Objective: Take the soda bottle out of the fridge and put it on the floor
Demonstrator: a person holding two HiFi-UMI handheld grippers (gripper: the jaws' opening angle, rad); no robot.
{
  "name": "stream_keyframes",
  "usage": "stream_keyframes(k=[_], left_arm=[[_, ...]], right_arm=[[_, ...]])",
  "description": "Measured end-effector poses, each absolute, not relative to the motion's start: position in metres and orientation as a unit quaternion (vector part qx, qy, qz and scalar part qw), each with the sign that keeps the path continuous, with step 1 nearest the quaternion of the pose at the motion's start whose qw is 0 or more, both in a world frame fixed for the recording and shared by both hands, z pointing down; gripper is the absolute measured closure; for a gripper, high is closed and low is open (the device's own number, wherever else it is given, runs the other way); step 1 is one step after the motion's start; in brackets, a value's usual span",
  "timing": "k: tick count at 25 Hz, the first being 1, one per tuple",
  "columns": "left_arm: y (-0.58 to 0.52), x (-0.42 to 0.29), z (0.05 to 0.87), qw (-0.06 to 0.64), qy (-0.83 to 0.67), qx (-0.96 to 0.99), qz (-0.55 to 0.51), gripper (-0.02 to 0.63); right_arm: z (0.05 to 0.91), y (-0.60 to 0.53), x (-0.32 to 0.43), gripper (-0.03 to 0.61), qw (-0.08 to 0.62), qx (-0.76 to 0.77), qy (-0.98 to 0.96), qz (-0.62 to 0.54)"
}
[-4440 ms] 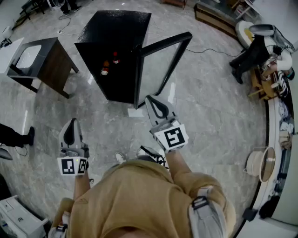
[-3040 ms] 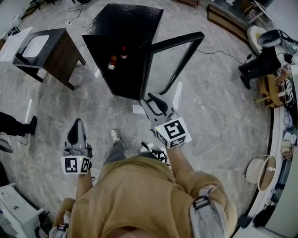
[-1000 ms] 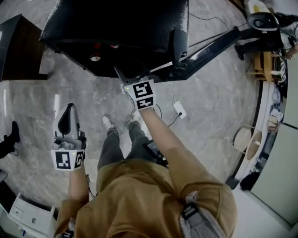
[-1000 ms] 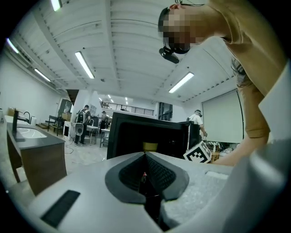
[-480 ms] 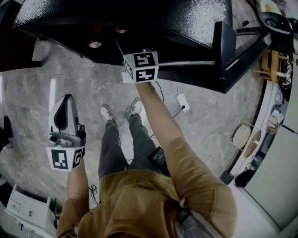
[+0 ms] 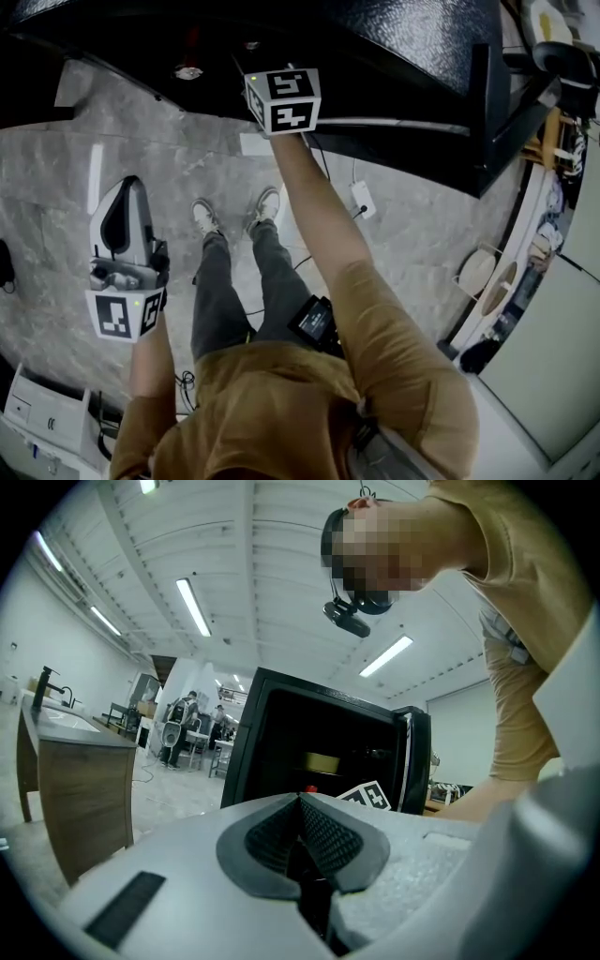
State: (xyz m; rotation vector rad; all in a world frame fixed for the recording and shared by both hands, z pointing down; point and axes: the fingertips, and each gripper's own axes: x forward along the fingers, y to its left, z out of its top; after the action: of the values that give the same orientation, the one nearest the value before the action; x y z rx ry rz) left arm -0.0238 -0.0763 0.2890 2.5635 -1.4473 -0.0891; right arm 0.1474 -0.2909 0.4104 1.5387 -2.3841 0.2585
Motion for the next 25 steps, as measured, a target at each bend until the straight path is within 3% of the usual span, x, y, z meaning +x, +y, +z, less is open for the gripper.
stream_keyframes(k=[25], left_arm=[[-0.055,-0.039,0.326,0.118,-0.51,0.852,0.003,0.614]], right_arm=[[0.428,-0.289,0.142,0.287,0.153,0.503,-0.847,0.084]])
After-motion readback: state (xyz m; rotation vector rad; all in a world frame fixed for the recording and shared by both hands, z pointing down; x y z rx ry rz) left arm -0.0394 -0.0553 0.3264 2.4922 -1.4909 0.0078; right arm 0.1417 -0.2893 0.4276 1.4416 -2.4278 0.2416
